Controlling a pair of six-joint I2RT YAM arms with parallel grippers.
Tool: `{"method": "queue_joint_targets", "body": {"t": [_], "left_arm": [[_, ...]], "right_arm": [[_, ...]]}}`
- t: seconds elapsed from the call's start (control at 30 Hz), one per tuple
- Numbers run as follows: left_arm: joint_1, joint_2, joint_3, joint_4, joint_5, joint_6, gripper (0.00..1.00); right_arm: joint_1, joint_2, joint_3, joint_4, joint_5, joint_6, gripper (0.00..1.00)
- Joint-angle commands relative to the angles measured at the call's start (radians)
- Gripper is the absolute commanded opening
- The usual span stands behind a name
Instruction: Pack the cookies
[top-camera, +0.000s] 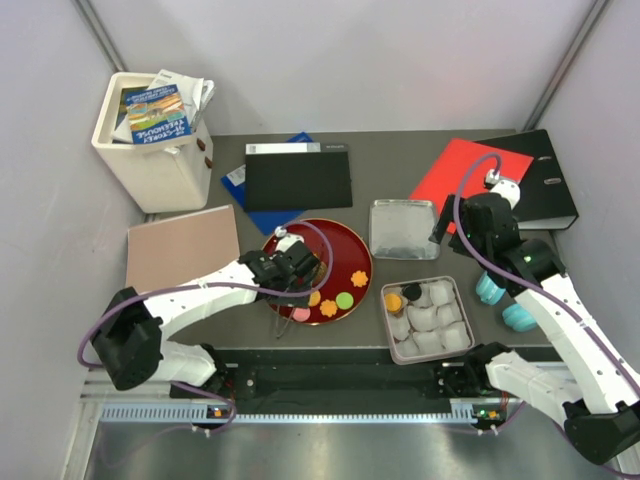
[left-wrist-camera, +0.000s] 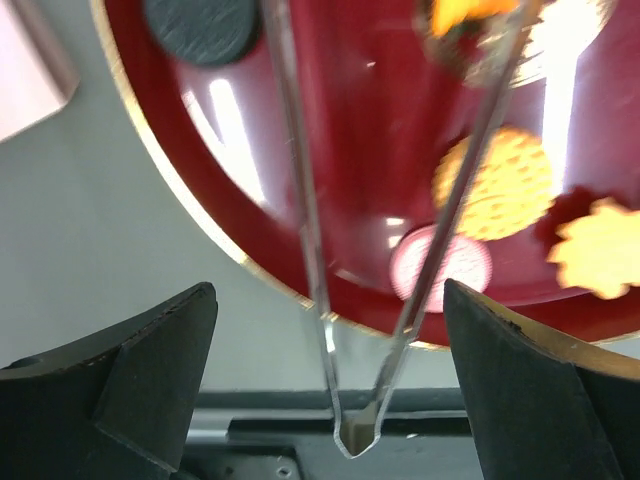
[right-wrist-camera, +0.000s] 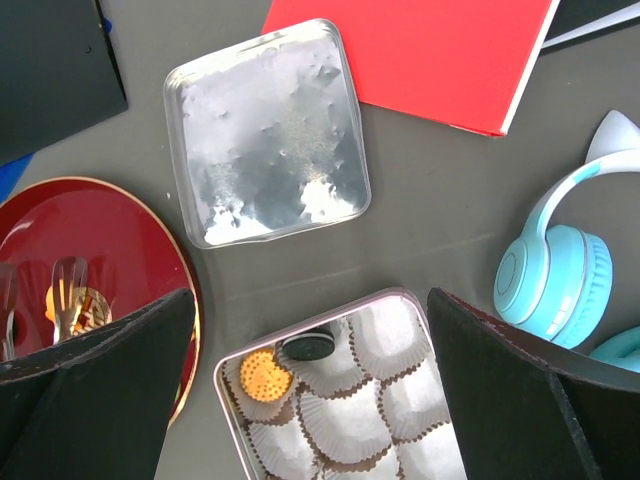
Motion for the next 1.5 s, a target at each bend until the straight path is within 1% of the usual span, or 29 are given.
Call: {"method": "queue_joint_targets", "body": {"t": [0.0, 0.07, 0.3, 0.6, 0.7, 0.83, 1.1, 1.13, 1.27, 1.33, 1.47], "left_arm": [[0.01, 0.002, 0.039, 0.14, 0.072, 0.092, 0.99], [0.018, 0.011, 0.041, 0.18, 0.106, 0.132, 0.99], [0.065, 0.063, 0.012, 0.237, 0.178, 0.164, 0.99], [0.159, 0.054, -0.031, 0.275, 0.207, 0.196, 0.99], [0.173, 0.045, -0.042, 0.291, 0.224, 0.207, 0.99], [0.18, 0.069, -0.06, 0.304, 0.249, 0.212, 0.98], [0.18, 0.115, -0.074, 0.317, 0.29, 0.215, 0.84], [0.18, 0.117, -0.073, 0.317, 0.29, 0.216, 0.78], [0.18, 0.109, -0.062, 0.308, 0.278, 0.22, 0.64], [0.18, 0.099, -0.048, 0.28, 0.266, 0.223, 0.59], [0.18, 0.034, 0.035, 0.203, 0.22, 0.238, 0.49]], "right_arm": [[0.014, -0.016, 0.004, 0.035, 0.001, -0.007, 0.99], [0.014, -0.016, 0.004, 0.033, -0.001, -0.003, 0.99], [0.011, -0.016, 0.013, 0.023, 0.007, -0.006, 0.99], [0.012, 0.007, 0.018, 0.026, 0.005, -0.009, 0.99], [0.012, 0.012, 0.021, 0.027, 0.004, -0.009, 0.99], [0.012, 0.021, 0.023, 0.029, 0.004, -0.007, 0.99], [0.014, 0.029, 0.029, 0.027, 0.007, -0.01, 0.99], [0.012, 0.03, 0.029, 0.029, 0.005, -0.012, 0.99], [0.012, 0.027, 0.027, 0.027, 0.005, -0.01, 0.99], [0.012, 0.027, 0.027, 0.026, 0.004, -0.01, 0.99], [0.012, 0.029, 0.029, 0.033, -0.001, -0.01, 0.99]]}}
